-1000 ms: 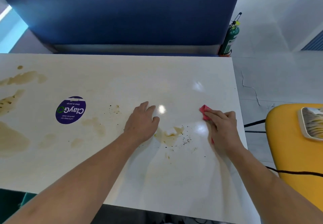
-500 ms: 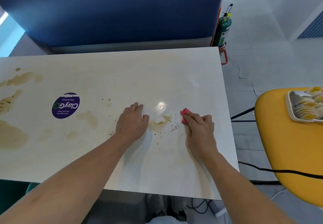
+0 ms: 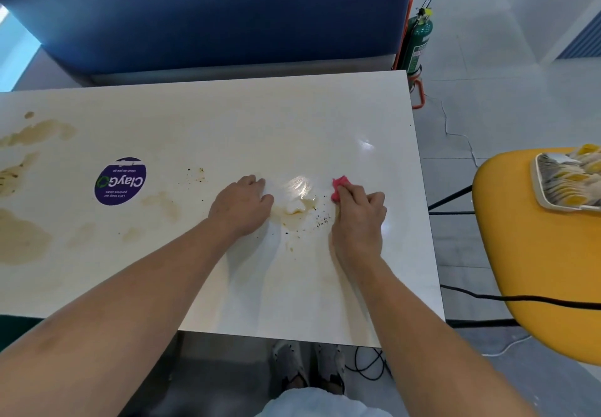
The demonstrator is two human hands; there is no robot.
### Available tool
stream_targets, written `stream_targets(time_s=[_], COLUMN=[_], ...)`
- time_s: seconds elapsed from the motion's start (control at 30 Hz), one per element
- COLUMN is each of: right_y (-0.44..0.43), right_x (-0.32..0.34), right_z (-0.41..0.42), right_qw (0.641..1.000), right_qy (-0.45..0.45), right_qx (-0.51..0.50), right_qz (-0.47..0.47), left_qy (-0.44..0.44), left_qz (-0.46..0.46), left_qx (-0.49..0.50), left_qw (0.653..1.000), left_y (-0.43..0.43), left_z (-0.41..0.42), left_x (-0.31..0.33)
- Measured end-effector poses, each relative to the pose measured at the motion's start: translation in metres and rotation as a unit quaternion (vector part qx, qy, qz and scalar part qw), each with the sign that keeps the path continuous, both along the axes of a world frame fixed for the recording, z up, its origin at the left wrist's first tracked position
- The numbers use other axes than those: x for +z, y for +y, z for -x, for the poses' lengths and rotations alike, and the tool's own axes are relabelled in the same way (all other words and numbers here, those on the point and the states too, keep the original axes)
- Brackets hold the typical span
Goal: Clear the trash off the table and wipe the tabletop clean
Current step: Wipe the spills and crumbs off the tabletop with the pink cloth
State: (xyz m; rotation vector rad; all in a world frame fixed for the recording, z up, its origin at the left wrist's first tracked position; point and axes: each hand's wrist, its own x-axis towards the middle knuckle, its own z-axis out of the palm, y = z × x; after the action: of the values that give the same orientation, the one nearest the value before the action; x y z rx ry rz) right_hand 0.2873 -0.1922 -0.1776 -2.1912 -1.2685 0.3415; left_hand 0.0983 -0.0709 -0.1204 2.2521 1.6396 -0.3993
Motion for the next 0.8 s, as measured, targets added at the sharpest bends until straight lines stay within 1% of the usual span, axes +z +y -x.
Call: stream_targets(time_s=[0.07,0.1,0.17,0.23,0.33,0.43,0.57,0.7,0.8], right_y=[0.001,-0.007,-0.030,-0.041,-0.017,0.013,0.017,-0.016,-0.049], right_x=[0.002,0.002,-0.001,-0.004,0.000,0.004,0.005,0.004,0.004], right_z=[0.012,0.022,0.038,0.038,0.016,-0.005,-0.010,0.006,0.029], right_qw=[1.000,1.000,0.999,0.997,0.997,0.998,0.997,0.994,0.992], right_qy=[0.015,0.009,-0.020,-0.028,-0.030,-0.020,-0.006,-0.018,-0.031], right_qx=[-0.011,-0.002,0.040,0.067,0.070,0.053,0.070,0.108,0.117], right_qz=[0.003,0.002,-0.002,-0.009,-0.014,-0.026,-0.031,-0.030,-0.031], left_qy=[-0.002,-0.004,-0.009,-0.013,-0.016,-0.023,-0.031,-0.022,-0.020], left_qz=[-0.004,-0.008,-0.009,-0.003,-0.001,-0.002,-0.011,-0.003,-0.005], left_qx=[0.000,0.000,0.001,0.003,-0.005,-0.004,-0.008,-0.009,-0.015], left_qw=[1.000,1.000,1.000,1.000,1.000,1.000,0.999,1.000,1.000], left_y=[0.000,-0.001,-0.002,-0.003,-0.001,-0.001,-0.001,0.000,0.002], left_z=[0.001,0.001,0.003,0.004,0.006,0.009,0.010,0.009,0.009], left_x=[-0.001,-0.001,-0.002,-0.003,-0.004,-0.006,-0.008,-0.007,-0.004])
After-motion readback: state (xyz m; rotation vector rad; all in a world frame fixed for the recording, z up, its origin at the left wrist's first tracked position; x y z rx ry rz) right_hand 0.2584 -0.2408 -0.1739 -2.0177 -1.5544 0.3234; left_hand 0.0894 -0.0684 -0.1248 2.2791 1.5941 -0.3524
